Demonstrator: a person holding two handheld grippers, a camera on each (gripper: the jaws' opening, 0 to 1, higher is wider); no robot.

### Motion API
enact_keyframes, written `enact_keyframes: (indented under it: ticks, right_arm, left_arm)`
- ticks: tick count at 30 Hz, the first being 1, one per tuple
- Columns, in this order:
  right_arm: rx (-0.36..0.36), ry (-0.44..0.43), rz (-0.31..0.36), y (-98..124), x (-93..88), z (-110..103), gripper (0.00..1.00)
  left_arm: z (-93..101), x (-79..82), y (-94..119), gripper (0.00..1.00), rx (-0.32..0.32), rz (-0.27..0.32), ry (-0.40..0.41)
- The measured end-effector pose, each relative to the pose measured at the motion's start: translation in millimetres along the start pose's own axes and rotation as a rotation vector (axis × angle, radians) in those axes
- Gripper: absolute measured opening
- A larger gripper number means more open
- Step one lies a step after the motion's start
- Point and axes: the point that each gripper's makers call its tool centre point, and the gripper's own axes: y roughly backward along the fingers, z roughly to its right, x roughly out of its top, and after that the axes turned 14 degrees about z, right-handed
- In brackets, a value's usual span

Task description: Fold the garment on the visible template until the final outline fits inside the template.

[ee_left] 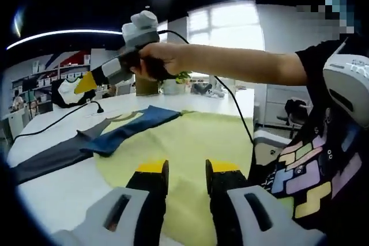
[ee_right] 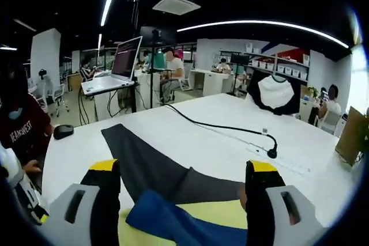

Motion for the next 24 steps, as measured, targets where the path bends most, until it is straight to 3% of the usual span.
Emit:
enact_keyframes:
  ticks: [5, 10, 15, 19, 24]
  right_arm:
    - [-0.007, -0.008, 0.001, 8.3, -0.4, 15.9, 0.92]
    - [-0.054, 0.01, -0.017, 25.2, -2.2, 49.2, 0.92]
    - [-0.116, -0.031, -0.027, 41.2, -7.7, 81.2, 0.91]
    - [-0.165, -0.071, -0.059, 54.7, -21.2, 101.6, 0.91]
    - [-0.269, -0.133, -0.127, 74.7, -49.8, 128.8, 0.89]
  left_arm:
    - [-19.5, 7.3, -6.2, 0.3, 0.046, -0.034, -0.105]
    - [-32.7, 9.4, -12.3, 0.3, 0.064, -0.055, -0.143]
    - [-47.1, 8.6, -21.5, 0.29, 0.077, -0.089, -0.158]
    - [-63.5, 5.8, -28.1, 0.29, 0.106, -0.125, -0.185]
    - [-92.3, -7.5, -38.5, 0.29, 0.159, -0.171, -0.158]
